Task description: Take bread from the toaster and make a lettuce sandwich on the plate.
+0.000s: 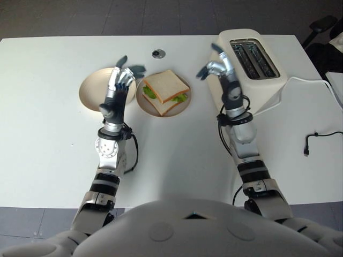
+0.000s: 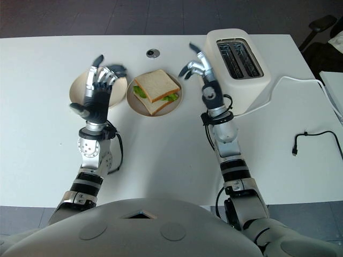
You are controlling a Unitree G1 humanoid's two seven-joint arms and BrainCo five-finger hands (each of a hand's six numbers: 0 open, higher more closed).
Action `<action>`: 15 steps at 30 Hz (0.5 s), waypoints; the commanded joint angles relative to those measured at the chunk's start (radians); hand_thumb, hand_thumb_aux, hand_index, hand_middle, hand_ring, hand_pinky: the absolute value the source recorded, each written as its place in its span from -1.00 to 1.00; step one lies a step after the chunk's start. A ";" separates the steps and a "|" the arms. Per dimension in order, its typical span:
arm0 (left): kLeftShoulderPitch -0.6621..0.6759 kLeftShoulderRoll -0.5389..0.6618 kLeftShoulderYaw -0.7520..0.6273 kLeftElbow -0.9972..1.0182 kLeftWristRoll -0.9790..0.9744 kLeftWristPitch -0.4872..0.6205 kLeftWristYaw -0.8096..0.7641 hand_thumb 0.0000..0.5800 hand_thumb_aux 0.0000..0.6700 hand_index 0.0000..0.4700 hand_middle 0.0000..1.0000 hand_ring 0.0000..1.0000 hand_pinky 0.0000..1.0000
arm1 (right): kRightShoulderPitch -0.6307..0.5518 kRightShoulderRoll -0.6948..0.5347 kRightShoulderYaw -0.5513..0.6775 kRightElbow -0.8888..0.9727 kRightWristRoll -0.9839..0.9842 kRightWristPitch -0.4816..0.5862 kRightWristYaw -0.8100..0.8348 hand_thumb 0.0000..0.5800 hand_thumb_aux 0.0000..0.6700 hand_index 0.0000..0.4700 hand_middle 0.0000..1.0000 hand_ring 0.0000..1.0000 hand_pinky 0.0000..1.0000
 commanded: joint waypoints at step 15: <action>0.005 -0.025 0.029 0.006 0.128 0.012 -0.048 -1.00 -1.00 -1.00 -1.00 -1.00 -1.00 | 0.091 0.045 0.023 -0.147 0.096 0.043 0.125 -1.00 -1.00 -1.00 -1.00 -1.00 -1.00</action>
